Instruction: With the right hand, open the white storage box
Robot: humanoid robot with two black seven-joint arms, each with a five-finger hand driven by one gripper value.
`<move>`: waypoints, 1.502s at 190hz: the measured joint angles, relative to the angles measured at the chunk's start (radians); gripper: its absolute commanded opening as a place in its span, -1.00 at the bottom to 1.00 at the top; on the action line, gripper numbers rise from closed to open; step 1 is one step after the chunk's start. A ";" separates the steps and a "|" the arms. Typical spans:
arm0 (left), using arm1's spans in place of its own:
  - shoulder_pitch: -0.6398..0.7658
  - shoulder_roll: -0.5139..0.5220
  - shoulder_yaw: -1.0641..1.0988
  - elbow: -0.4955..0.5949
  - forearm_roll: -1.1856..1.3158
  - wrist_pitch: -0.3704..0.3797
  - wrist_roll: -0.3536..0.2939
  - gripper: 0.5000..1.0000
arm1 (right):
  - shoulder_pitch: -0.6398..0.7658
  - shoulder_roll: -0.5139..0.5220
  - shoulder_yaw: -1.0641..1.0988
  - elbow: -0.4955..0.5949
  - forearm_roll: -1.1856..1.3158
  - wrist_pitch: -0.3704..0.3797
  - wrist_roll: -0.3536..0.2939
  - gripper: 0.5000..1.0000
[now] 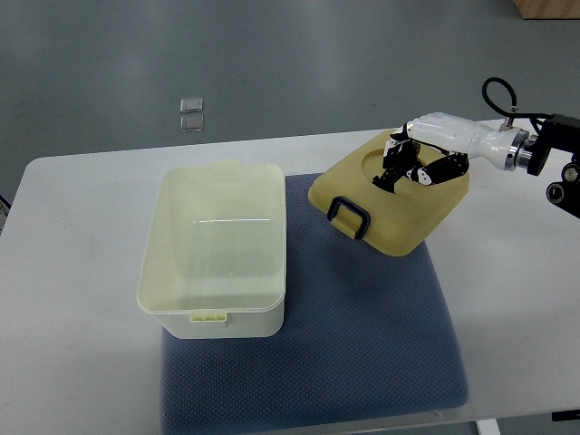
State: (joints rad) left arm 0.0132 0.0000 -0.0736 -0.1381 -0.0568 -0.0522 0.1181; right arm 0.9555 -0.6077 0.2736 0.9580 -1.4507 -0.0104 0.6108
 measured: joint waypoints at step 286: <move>0.000 0.000 0.000 0.000 0.000 0.000 0.000 1.00 | -0.066 0.086 0.036 0.002 0.273 0.041 0.000 0.57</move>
State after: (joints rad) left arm 0.0134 0.0000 -0.0736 -0.1382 -0.0568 -0.0522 0.1181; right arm 0.8897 -0.5218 0.3097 0.9600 -1.1778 0.0310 0.6108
